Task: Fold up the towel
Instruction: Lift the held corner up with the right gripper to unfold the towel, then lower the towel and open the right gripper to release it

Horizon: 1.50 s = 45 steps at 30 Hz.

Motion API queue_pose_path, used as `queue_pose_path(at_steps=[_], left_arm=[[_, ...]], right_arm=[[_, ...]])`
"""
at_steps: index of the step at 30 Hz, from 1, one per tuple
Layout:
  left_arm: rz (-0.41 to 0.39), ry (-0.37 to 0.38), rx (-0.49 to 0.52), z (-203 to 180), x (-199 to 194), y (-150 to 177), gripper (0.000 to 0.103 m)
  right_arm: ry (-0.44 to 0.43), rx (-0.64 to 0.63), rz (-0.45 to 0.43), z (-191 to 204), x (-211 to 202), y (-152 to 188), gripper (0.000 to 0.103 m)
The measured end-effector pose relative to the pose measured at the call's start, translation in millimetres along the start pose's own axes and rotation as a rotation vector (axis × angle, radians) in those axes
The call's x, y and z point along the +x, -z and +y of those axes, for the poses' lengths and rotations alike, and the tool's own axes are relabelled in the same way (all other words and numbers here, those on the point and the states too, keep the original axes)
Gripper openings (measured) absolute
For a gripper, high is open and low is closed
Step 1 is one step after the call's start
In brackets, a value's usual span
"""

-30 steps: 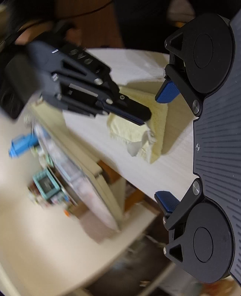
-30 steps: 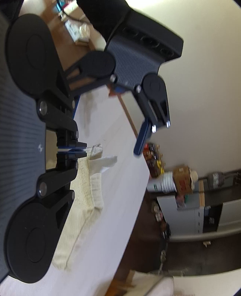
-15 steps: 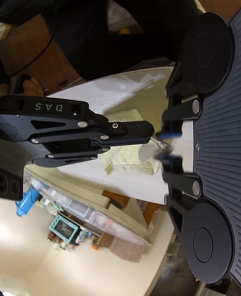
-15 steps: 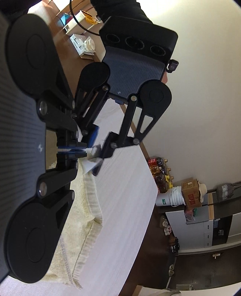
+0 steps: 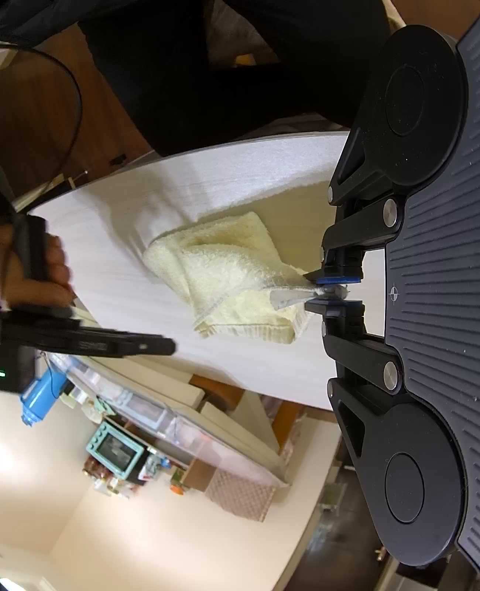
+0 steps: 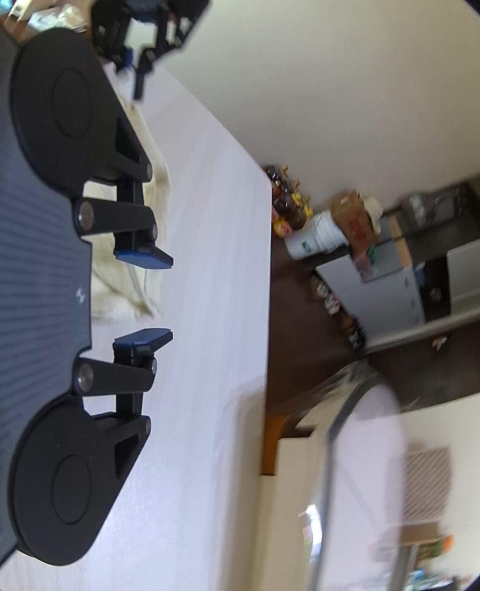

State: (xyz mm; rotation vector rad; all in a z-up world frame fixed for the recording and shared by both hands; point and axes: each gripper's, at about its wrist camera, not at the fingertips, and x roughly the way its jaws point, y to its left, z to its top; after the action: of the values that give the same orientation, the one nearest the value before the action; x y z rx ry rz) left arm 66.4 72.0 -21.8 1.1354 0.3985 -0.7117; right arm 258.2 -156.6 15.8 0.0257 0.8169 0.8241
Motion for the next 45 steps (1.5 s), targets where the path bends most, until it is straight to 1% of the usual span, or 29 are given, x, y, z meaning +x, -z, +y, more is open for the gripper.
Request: queue_pose_path(at_steps=[3, 4, 5, 6, 7, 9, 11, 13, 15, 16, 17, 19, 21, 23, 24, 25, 28, 30, 31, 33, 35, 37, 39, 40, 41, 43, 44, 45], left_arm=[[0.001, 0.003, -0.003, 0, -1, -1, 0.008], [0.003, 0.004, -0.005, -1, -2, 0, 0.008], [0.005, 0.004, -0.009, -1, -3, 1, 0.008], [0.007, 0.004, -0.017, -1, -4, 2, 0.008], [0.007, 0.006, -0.027, -1, -4, 2, 0.008], [0.012, 0.003, -0.046, -1, -5, 3, 0.008], [0.015, -0.009, -0.086, 2, -4, 4, 0.008], [0.020, -0.031, -0.117, 5, -5, 3, 0.008], [0.031, -0.079, -0.159, 15, -2, 0, 0.008], [0.033, -0.098, -0.172, 18, -2, -2, 0.008], [0.037, -0.140, -0.200, 28, 0, -5, 0.008], [0.036, -0.218, -0.253, 45, 0, -13, 0.008], [0.028, -0.276, -0.278, 53, -4, -22, 0.008], [0.025, -0.305, -0.277, 52, -10, -34, 0.008], [0.020, -0.300, -0.268, 46, -15, -41, 0.008], [0.008, -0.271, -0.266, 35, -20, -47, 0.008], [-0.019, -0.192, -0.257, 8, -32, -62, 0.008], [-0.028, -0.120, -0.246, -18, -38, -71, 0.008], [-0.031, -0.071, -0.248, -31, -41, -76, 0.008], [-0.031, -0.015, -0.243, -49, -44, -80, 0.008], [-0.024, 0.040, -0.243, -64, -47, -84, 0.008], [-0.006, 0.052, -0.239, -71, -48, -82, 0.008], [0.032, 0.042, -0.231, -73, -43, -75, 0.008], [0.046, 0.036, -0.228, -74, -41, -72, 0.008], [0.076, 0.016, -0.220, -72, -37, -66, 0.008], [0.110, -0.008, -0.209, -75, -31, -64, 0.008], [0.132, -0.014, -0.216, -71, -29, -60, 0.008], [0.138, -0.011, -0.235, -68, -29, -55, 0.008]], right_arm=[[0.011, -0.004, 0.032, 0, 18, -3, 0.039], [0.009, -0.006, 0.045, 0, 24, -4, 0.037], [0.006, -0.008, 0.058, 1, 30, -5, 0.034], [0.011, -0.012, 0.072, 1, 36, -5, 0.025], [0.019, -0.018, 0.081, 2, 40, -4, 0.011], [0.023, -0.034, 0.072, 5, 39, -3, 0.008], [0.019, -0.050, 0.042, 7, 28, 1, 0.007], [0.021, -0.063, -0.003, 12, 14, -3, 0.007], [0.036, -0.078, -0.084, 14, -8, -16, 0.006], [0.040, -0.083, -0.111, 15, -16, -22, 0.006], [0.042, -0.088, -0.146, 16, -27, -30, 0.006], [0.054, -0.105, -0.257, 19, -60, -46, 0.006], [0.073, -0.135, -0.360, 25, -95, -53, 0.006], [0.085, -0.154, -0.420, 29, -121, -51, 0.006], [0.096, -0.169, -0.447, 32, -140, -42, 0.006], [0.107, -0.179, -0.463, 35, -161, -27, 0.006], [0.118, -0.147, -0.445, 37, -184, 12, 0.006], [0.119, -0.094, -0.410, 34, -197, 47, 0.006], [0.119, -0.065, -0.390, 31, -202, 65, 0.006], [0.117, -0.005, -0.358, 27, -210, 96, 0.006], [0.097, 0.082, -0.309, 24, -217, 134, 0.006], [0.079, 0.125, -0.288, 21, -220, 152, 0.006], [0.042, 0.161, -0.244, 22, -214, 175, 0.006], [0.032, 0.170, -0.229, 20, -209, 180, 0.006], [0.021, 0.179, -0.209, 18, -203, 184, 0.006], [-0.004, 0.194, -0.185, 15, -191, 189, 0.006], [-0.012, 0.190, -0.171, 15, -185, 190, 0.006], [-0.025, 0.182, -0.146, 16, -179, 191, 0.009]])
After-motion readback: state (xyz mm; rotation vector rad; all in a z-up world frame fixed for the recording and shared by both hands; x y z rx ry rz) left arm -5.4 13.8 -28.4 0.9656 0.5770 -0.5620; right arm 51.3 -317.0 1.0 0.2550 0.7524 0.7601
